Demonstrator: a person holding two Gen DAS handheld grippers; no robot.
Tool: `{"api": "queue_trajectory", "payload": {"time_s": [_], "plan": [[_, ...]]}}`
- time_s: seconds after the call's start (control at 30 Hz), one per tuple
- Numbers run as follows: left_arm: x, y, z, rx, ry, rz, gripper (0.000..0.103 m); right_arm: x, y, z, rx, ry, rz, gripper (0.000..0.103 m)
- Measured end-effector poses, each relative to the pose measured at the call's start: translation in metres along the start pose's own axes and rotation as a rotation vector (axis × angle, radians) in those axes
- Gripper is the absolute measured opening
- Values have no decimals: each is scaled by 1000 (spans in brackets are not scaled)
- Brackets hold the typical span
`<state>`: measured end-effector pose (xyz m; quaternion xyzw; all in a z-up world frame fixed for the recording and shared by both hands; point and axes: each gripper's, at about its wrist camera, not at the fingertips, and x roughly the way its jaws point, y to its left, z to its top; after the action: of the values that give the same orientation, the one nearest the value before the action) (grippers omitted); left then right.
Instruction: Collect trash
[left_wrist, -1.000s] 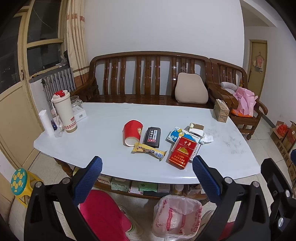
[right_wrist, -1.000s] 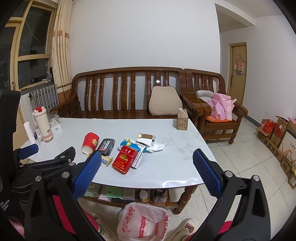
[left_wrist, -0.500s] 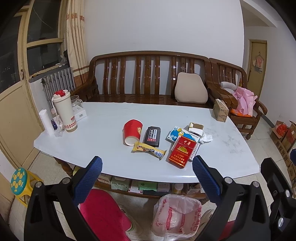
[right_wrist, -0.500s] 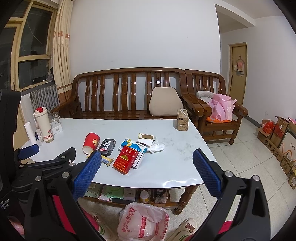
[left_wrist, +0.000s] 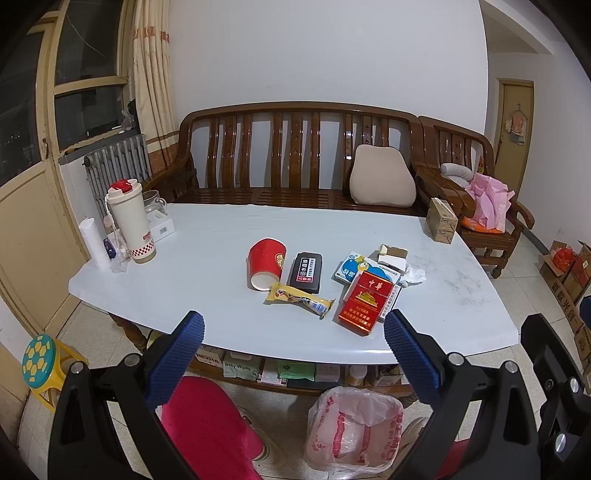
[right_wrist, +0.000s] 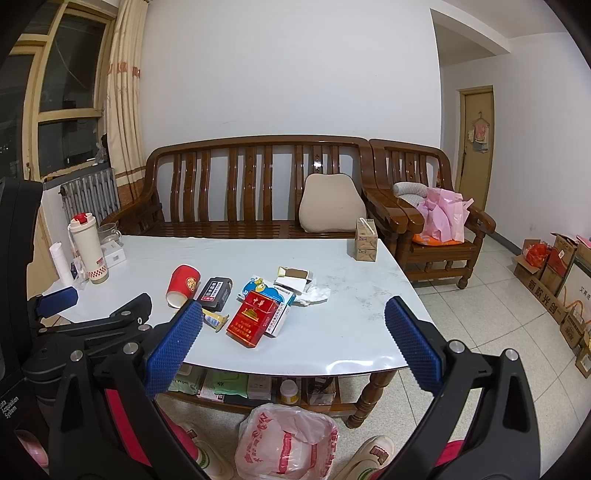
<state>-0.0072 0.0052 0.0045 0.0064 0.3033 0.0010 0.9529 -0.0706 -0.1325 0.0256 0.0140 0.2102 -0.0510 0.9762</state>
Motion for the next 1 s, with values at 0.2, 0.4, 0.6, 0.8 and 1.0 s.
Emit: {"api": "queue_trajectory", "payload": {"time_s": [0.2,0.4,0.6,0.8,1.0], "plan": [[0,0,0,0,0,-1,95,0,1,-1,-1,0,0,97],[0,0,0,0,-1,0,95,-1,0,0,-2,-1,-1,97],[0,1,0,1,0,0,95,0,1,0,-2,-2,0,97],[0,4,2,0,7,-2,95,0,1,-1,-3,-2,0,97],[13,5,10,0,39,-8,95,11,1,4,-9,21,8,97]]}}
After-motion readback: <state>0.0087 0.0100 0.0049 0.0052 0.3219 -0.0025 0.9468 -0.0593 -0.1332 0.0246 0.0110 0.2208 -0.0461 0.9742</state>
